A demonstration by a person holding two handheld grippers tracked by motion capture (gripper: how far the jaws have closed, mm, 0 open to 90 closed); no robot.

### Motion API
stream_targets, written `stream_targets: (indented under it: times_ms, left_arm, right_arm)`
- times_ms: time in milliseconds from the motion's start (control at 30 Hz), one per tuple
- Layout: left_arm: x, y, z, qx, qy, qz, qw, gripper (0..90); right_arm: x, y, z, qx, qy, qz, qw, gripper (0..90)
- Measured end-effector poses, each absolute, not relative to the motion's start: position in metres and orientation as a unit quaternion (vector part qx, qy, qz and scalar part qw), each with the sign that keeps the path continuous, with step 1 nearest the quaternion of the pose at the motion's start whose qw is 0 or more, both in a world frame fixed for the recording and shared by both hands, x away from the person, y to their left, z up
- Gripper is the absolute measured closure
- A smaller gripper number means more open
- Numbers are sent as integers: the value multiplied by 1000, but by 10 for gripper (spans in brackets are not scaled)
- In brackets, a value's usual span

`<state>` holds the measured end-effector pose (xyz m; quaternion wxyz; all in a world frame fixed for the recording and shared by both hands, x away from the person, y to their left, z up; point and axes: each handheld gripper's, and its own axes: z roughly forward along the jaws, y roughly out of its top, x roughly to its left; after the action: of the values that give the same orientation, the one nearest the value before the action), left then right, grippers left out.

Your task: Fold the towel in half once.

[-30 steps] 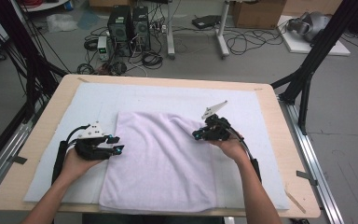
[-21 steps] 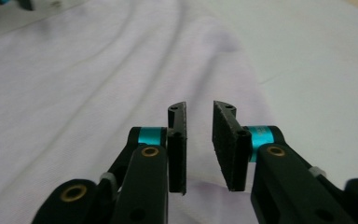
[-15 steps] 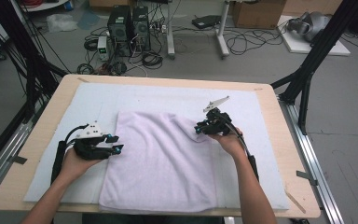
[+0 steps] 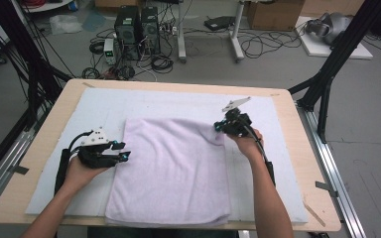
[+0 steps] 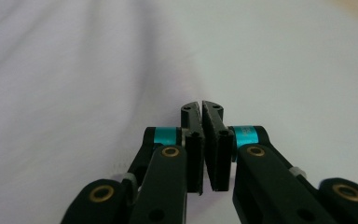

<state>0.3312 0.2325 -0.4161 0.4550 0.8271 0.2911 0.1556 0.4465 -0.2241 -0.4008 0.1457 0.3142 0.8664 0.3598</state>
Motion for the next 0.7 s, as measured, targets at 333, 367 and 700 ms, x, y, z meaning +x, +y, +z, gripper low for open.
stream_targets:
  times_ms: [333, 367, 700]
  left_arm:
    - [343, 238, -424, 818, 321, 157, 452, 558]
    - [343, 237, -424, 819, 319, 156, 450, 555]
    - [344, 234, -426, 820, 316, 158, 450, 549]
  right_arm:
    - [438, -223, -406, 304, 868, 375, 114, 697]
    - [437, -219, -405, 297, 872, 371, 119, 690]
    - [442, -219, -412, 314, 869, 358, 137, 677]
